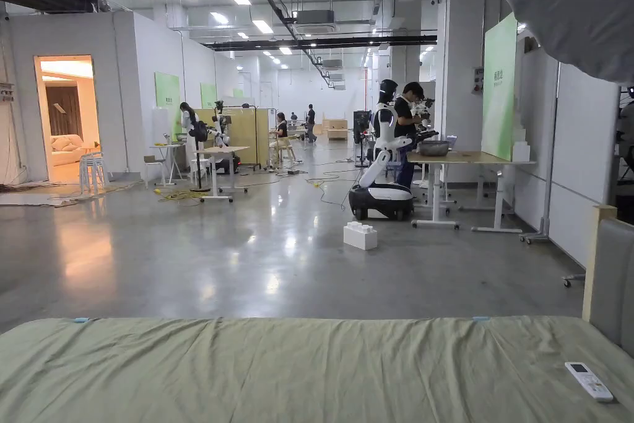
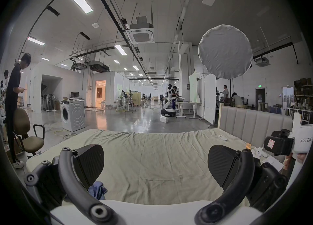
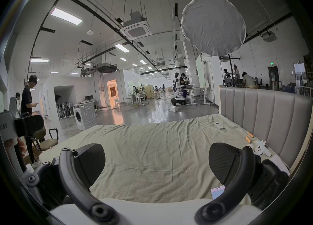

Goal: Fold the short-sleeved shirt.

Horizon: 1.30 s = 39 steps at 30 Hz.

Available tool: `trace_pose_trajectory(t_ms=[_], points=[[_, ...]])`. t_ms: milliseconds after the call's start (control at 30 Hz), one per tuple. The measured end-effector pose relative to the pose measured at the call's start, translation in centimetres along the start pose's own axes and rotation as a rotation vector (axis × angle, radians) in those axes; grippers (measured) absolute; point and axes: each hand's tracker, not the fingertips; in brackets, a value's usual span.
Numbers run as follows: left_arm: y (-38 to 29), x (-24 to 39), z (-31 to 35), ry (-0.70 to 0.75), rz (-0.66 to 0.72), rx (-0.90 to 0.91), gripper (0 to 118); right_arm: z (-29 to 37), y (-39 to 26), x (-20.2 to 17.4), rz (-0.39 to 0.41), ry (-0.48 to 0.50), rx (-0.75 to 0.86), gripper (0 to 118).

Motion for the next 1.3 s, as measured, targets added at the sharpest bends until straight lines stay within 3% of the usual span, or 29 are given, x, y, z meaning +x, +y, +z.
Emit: trace_pose_trajectory(t_ms=[533,1300], points=[[0.29,-0.55,0.31,0.024,0.016,-0.005,118,0.34,0.16,-0.53,0.035,-0.018,0.020,118],[-0.06,-0.01,0.19,-0.014,0.008,-0.020,118,-0.04,-0.10,-0.02,-0.014,-0.031,-0.022,118]])
